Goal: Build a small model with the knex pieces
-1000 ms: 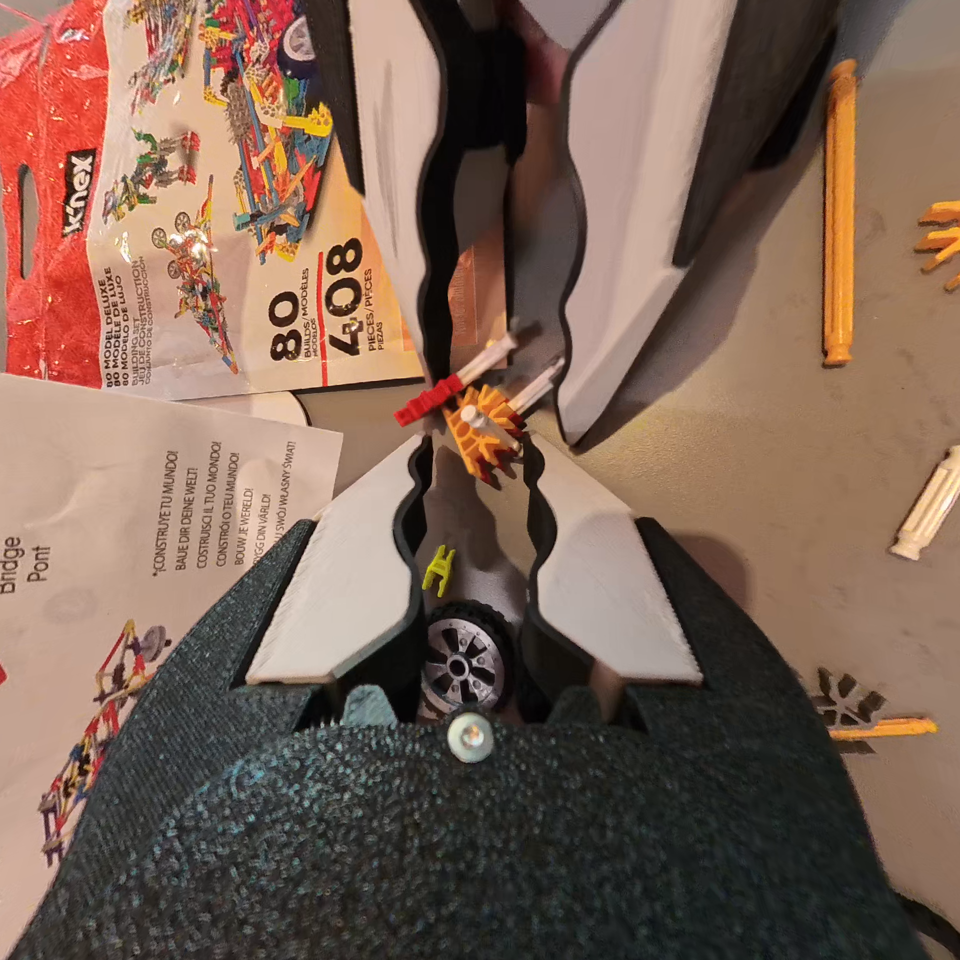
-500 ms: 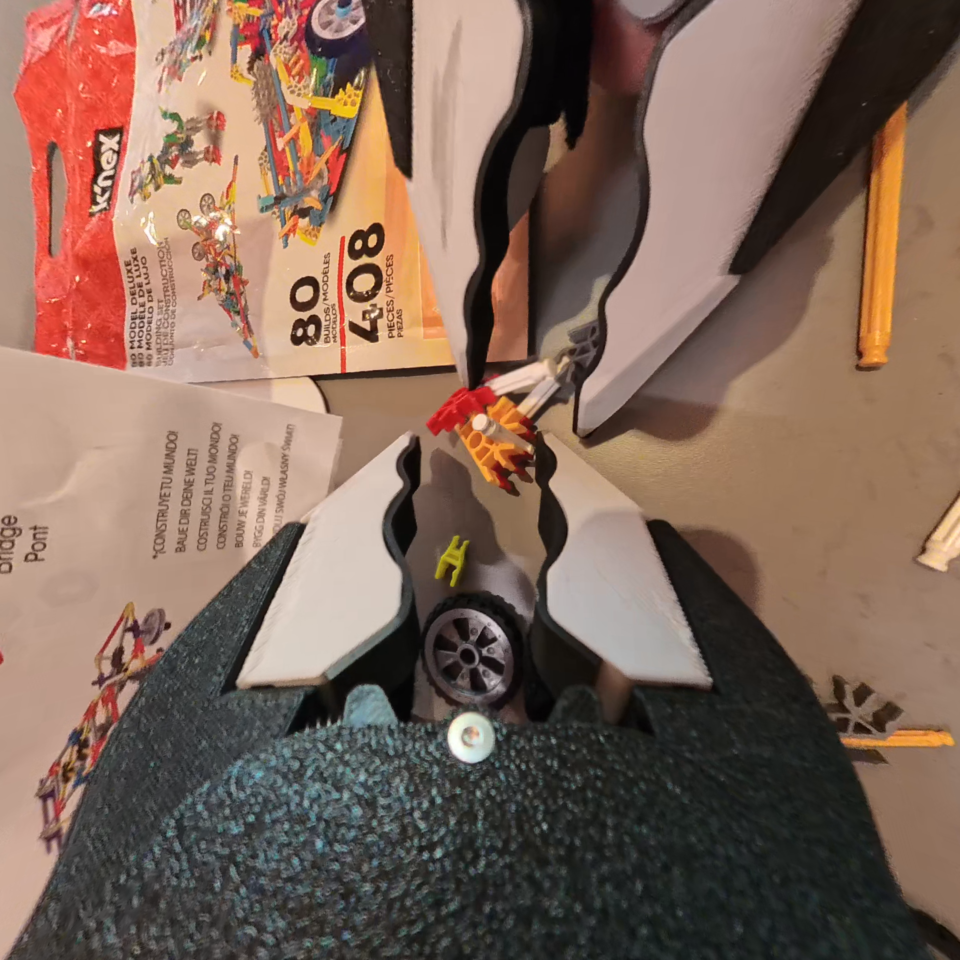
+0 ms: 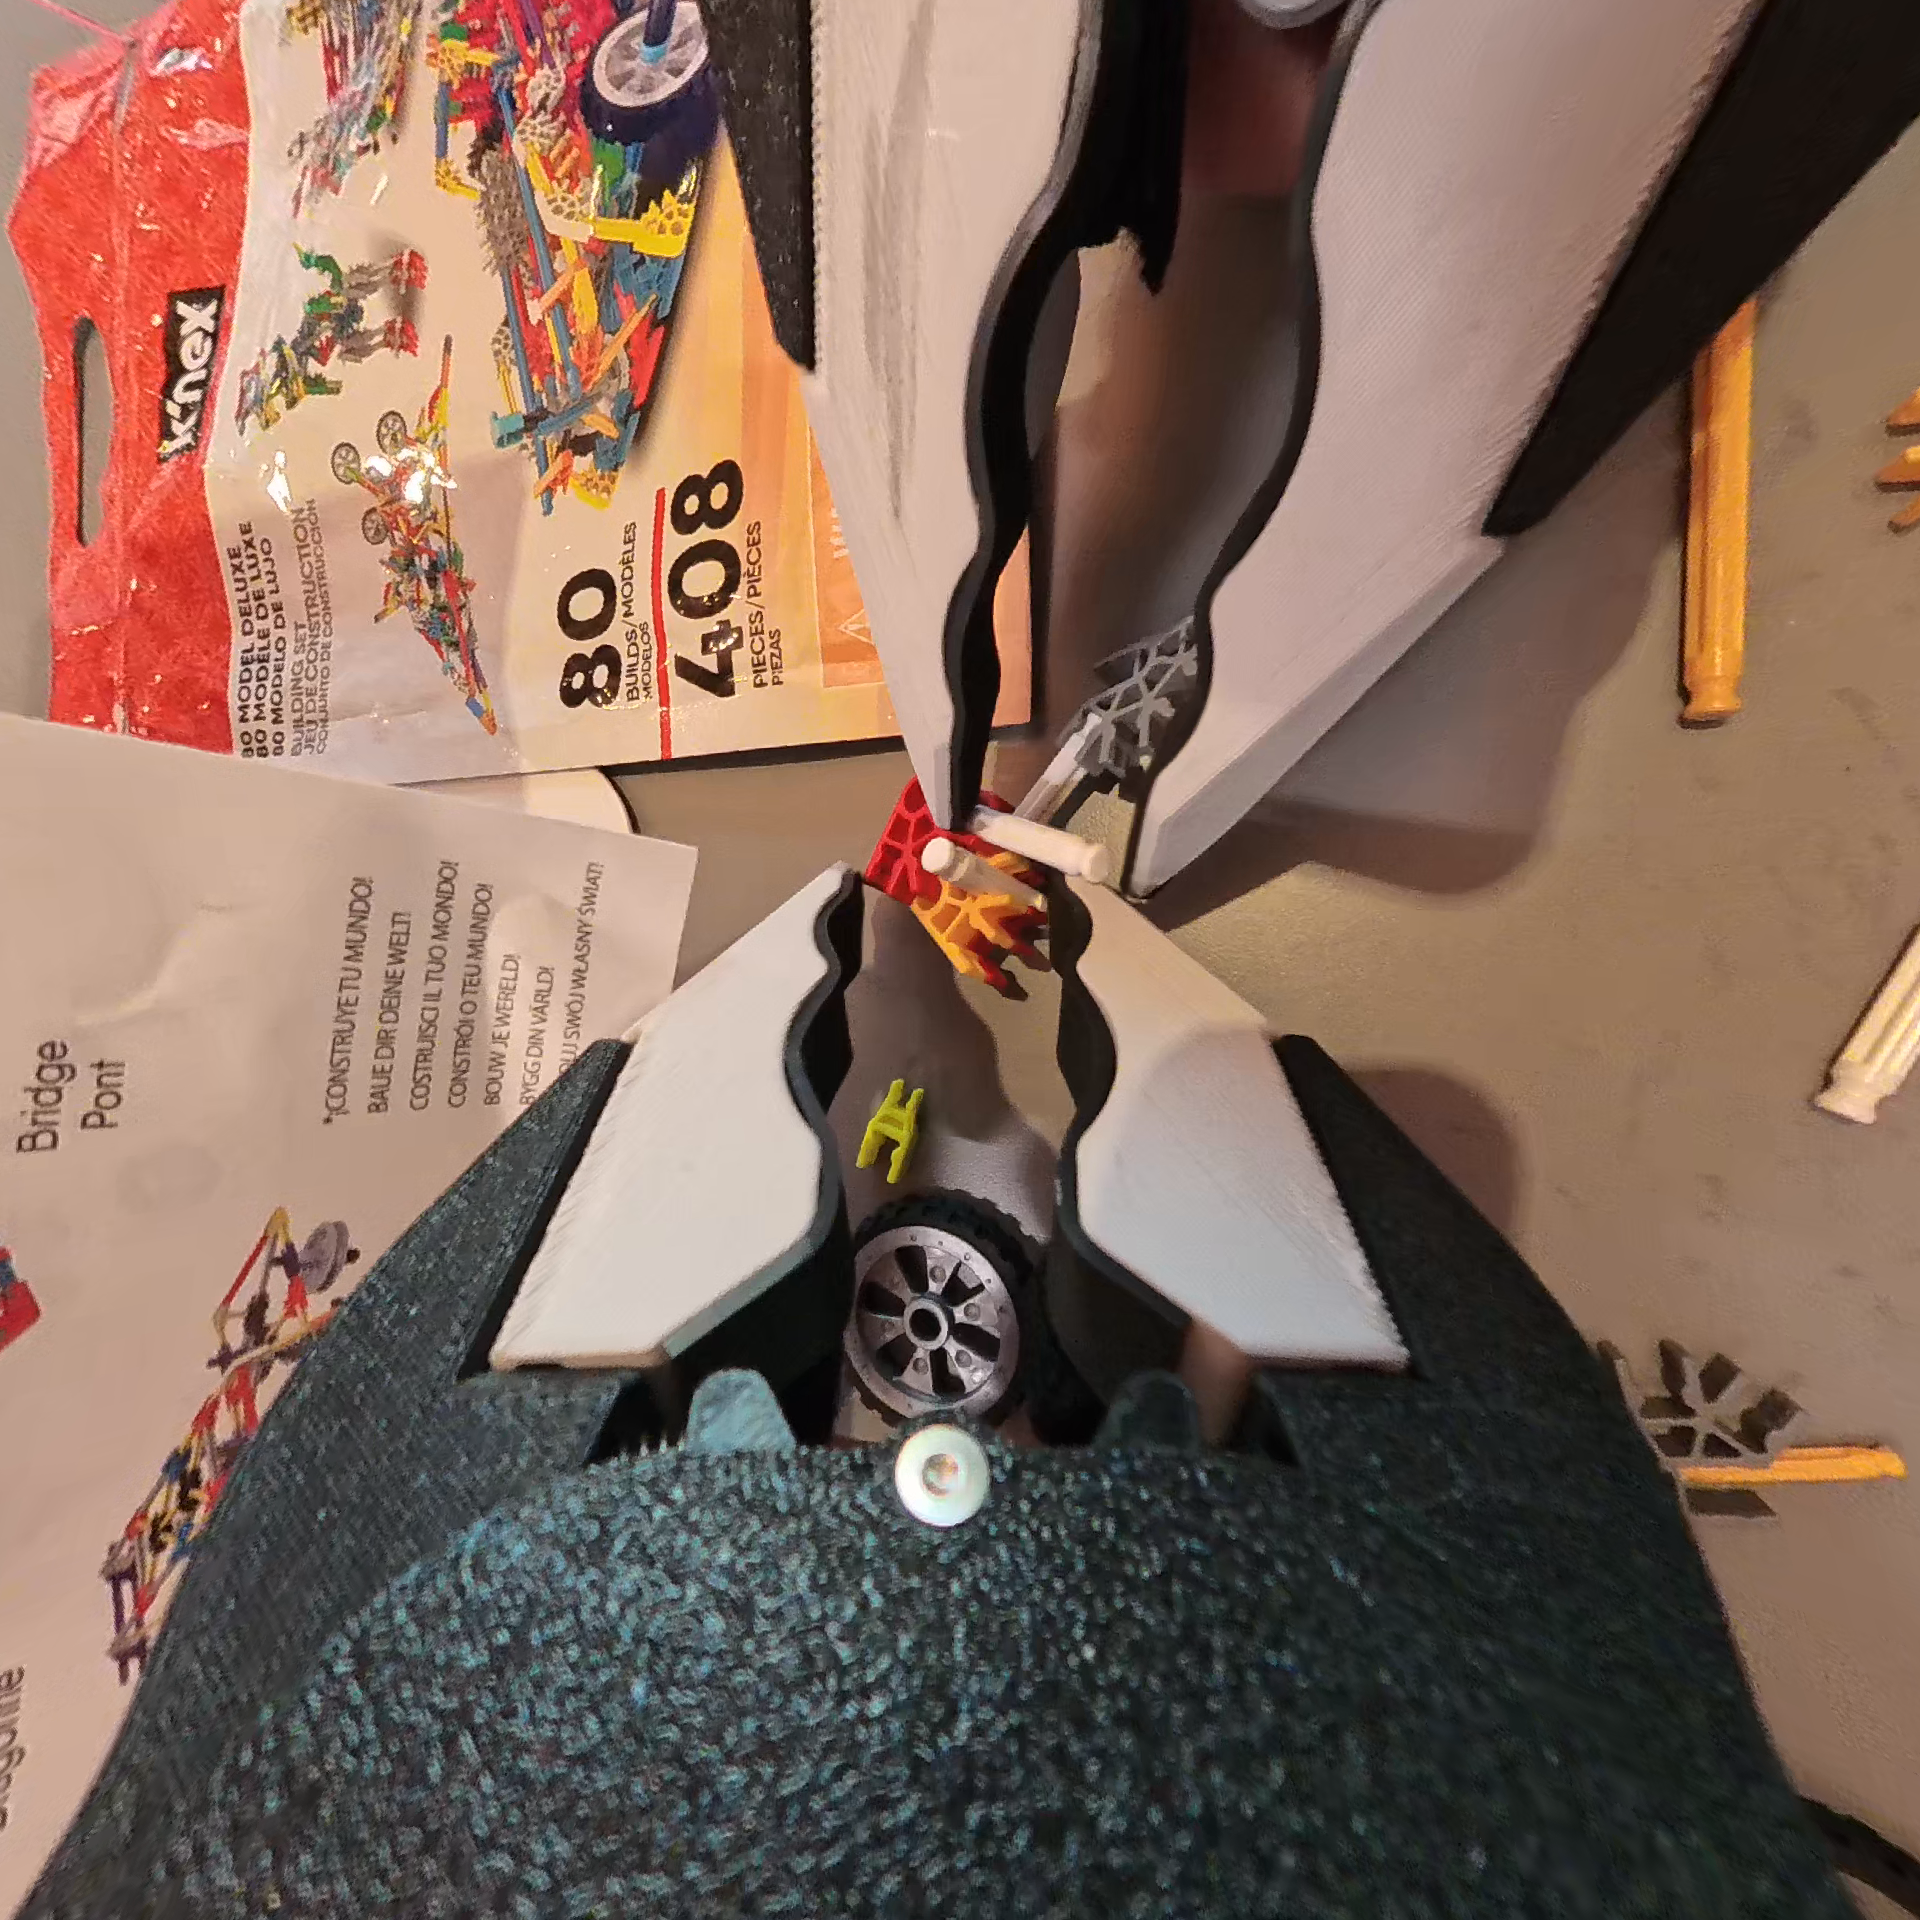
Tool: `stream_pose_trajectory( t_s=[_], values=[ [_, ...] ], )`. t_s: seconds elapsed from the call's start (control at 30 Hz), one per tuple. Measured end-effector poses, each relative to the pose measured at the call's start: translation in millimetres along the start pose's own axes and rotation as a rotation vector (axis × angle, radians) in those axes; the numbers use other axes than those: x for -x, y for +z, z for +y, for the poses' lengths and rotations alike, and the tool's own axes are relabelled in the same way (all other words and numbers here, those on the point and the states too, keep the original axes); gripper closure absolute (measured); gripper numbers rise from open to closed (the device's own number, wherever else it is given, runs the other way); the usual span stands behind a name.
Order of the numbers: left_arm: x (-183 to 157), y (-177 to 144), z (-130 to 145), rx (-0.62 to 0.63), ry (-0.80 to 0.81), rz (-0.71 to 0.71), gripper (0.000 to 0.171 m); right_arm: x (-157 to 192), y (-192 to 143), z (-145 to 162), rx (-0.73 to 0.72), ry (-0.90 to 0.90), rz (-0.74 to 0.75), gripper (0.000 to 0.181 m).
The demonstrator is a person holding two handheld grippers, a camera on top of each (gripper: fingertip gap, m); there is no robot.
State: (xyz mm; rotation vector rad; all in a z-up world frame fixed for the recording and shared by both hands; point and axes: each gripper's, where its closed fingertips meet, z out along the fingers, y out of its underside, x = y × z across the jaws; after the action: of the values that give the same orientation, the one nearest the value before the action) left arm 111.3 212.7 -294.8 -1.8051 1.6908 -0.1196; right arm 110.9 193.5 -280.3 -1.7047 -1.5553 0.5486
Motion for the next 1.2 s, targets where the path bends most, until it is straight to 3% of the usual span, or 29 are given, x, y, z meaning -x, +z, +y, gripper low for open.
stream_pose_trajectory(
  t_s=[0.33,0.57,1.2],
  values=[
    [0,0,0,-0.007,0.02,-0.005,0.137,-1,-3,0,-0.019,0.022,-0.021,0.154],
    [0,0,-1,-0.001,0.036,-0.017,0.138,-10,-3,10,0.006,0.155,-0.029,0.152],
    [-5,0,-4,-0.014,0.133,-0.044,0.145,-11,-4,12,-0.002,0.098,-0.014,0.16]
  ],
)
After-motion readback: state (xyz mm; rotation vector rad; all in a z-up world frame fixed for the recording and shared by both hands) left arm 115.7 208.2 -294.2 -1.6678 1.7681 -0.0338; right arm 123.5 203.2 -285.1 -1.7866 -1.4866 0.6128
